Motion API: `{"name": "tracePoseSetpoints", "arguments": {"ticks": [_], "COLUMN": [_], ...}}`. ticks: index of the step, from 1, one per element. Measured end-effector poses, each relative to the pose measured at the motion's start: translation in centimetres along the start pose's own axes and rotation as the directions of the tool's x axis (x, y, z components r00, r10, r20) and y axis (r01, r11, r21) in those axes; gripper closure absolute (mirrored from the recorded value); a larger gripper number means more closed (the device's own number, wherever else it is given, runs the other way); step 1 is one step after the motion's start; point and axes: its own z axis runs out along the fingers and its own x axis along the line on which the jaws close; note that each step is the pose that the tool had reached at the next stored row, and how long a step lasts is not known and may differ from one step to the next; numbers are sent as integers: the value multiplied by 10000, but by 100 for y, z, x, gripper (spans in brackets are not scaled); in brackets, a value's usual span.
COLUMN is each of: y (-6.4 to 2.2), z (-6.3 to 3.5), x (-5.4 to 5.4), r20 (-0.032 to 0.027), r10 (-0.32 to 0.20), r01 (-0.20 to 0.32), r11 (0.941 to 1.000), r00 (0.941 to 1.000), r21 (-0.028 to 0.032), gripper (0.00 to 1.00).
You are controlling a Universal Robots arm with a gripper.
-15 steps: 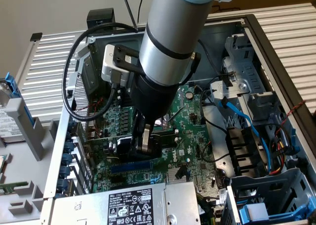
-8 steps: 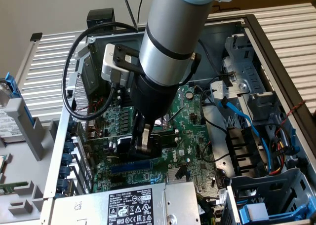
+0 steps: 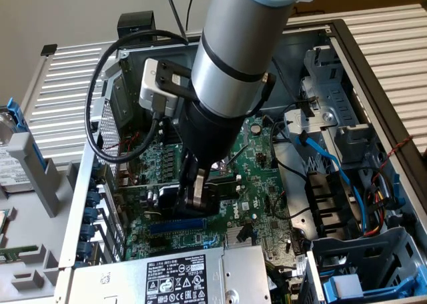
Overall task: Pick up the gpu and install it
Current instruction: 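Insert the gpu into the slot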
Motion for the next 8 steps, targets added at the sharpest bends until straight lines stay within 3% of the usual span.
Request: {"name": "tracePoseSetpoints", "arguments": {"ticks": [8], "y": [-27], "z": [-79], "x": [3], "r20": [-6], "r10": [3], "r01": [-3], "r11": [10000], "r00": [10000], "r21": [-81], "gripper": [71]}}
